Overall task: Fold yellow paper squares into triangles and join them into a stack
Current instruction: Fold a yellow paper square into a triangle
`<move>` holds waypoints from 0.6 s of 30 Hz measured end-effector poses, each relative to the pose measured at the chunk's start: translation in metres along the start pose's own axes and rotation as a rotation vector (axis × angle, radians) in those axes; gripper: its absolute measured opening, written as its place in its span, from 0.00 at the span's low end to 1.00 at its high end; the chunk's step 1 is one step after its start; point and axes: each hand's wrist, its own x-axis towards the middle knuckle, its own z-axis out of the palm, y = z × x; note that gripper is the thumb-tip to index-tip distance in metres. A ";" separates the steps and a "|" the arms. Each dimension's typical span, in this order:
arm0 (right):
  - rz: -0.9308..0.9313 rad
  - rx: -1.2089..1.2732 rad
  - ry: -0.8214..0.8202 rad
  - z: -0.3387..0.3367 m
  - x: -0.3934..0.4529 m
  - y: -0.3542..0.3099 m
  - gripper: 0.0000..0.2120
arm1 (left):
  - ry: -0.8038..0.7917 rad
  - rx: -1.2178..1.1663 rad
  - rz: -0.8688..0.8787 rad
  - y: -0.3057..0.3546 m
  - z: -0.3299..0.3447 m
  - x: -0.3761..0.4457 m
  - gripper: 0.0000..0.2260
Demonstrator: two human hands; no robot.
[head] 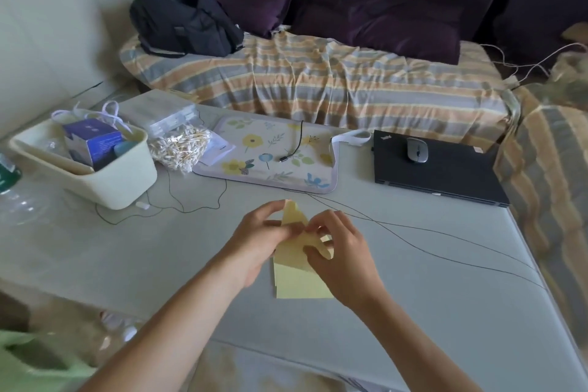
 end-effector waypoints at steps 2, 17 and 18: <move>0.036 0.044 -0.083 -0.004 -0.002 0.002 0.14 | 0.087 0.081 0.043 -0.004 -0.003 0.003 0.22; 0.480 0.477 -0.153 -0.013 0.013 0.000 0.06 | -0.094 0.325 0.257 -0.007 -0.011 -0.009 0.11; 0.479 0.510 -0.152 -0.012 0.013 0.000 0.05 | -0.102 0.326 0.271 -0.007 -0.012 -0.008 0.11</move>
